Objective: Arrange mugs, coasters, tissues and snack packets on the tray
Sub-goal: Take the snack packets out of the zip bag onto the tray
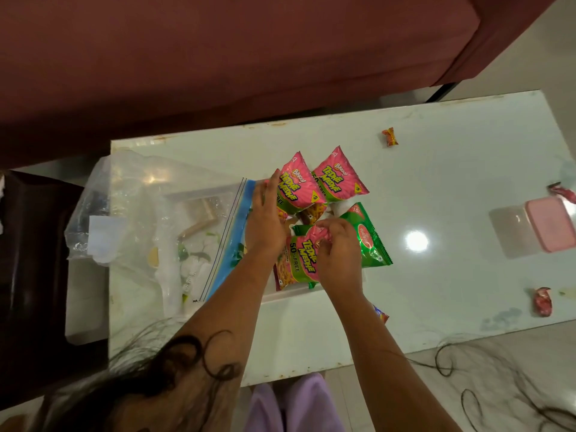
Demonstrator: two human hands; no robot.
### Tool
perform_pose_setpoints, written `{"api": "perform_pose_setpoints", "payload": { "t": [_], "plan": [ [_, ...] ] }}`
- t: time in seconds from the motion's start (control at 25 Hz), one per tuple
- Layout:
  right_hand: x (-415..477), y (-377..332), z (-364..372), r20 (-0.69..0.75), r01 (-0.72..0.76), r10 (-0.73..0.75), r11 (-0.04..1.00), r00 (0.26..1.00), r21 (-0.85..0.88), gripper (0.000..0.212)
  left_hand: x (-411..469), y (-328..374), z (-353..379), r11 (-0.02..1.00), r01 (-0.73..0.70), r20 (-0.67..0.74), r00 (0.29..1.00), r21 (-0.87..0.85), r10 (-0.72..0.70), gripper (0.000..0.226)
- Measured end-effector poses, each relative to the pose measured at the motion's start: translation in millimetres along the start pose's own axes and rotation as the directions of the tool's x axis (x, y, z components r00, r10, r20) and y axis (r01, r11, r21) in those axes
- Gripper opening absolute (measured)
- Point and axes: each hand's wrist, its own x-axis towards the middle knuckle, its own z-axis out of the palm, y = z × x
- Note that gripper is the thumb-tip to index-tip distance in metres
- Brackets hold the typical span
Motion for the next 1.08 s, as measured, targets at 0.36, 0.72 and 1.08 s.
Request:
{"api": "perform_pose_setpoints", "payload": {
  "t": [0.36,0.72,1.08],
  "plan": [
    [-11.0,-25.9,13.2,-0.14,0.097,-0.106,0.993,0.984,-0.067,0.035,-52.8,17.8,-25.2,0.999,0.004,-0.226,0.974,-0.05,-0.015,0.051],
    [-26.6,-91.6,111.3,0.554,-0.526,0.312,0.804,0.772,0.279,0.051,-73.5,-85.0,-118.7,0.833,0.455,-0.456,0.697,-0.315,-0.553,0.043],
    [7.3,-143.5,117.6,0.498,-0.517,0.292,0.755,0.816,0.404,0.012,-76.5,-151.7,-148.6,0.856,0.473,0.124,0.881,-0.209,-0.456,0.046]
  ]
}}
